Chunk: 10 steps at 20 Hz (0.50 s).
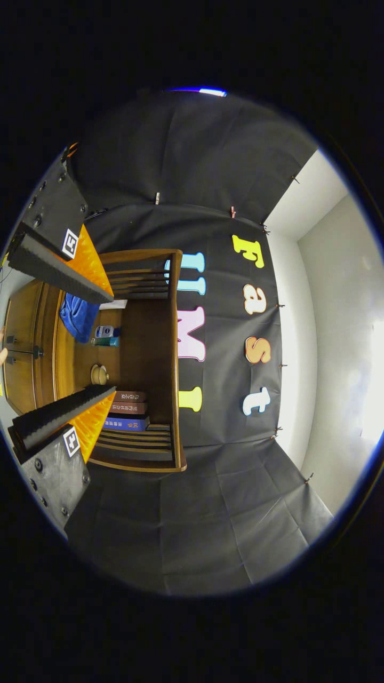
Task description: Pull open the drawer, take out the items inside it, and place them on the countertop above the cabinet.
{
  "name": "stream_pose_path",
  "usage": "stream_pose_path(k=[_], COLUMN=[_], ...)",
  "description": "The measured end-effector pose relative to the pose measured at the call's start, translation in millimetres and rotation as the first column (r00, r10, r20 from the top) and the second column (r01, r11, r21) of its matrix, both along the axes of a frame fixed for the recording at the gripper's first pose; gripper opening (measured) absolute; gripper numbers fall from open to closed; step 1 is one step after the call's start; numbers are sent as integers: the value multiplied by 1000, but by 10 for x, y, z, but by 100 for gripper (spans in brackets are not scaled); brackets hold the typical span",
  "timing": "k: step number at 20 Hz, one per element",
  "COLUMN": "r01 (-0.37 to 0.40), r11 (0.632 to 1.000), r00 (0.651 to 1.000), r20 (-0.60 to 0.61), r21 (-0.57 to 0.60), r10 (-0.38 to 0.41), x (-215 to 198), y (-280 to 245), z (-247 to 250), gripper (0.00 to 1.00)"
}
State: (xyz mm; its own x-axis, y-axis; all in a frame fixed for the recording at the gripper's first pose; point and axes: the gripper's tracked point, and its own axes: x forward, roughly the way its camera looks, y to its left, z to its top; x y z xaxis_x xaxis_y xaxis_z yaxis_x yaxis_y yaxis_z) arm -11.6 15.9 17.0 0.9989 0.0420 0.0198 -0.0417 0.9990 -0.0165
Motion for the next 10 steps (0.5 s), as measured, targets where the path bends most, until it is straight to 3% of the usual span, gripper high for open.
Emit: stream_pose_path(k=[10], r01=[1], r11=[999], r00=[999], r20=[-53], r21=[42], r10=[1], x=[177], y=[-113], z=[-262], gripper=[98])
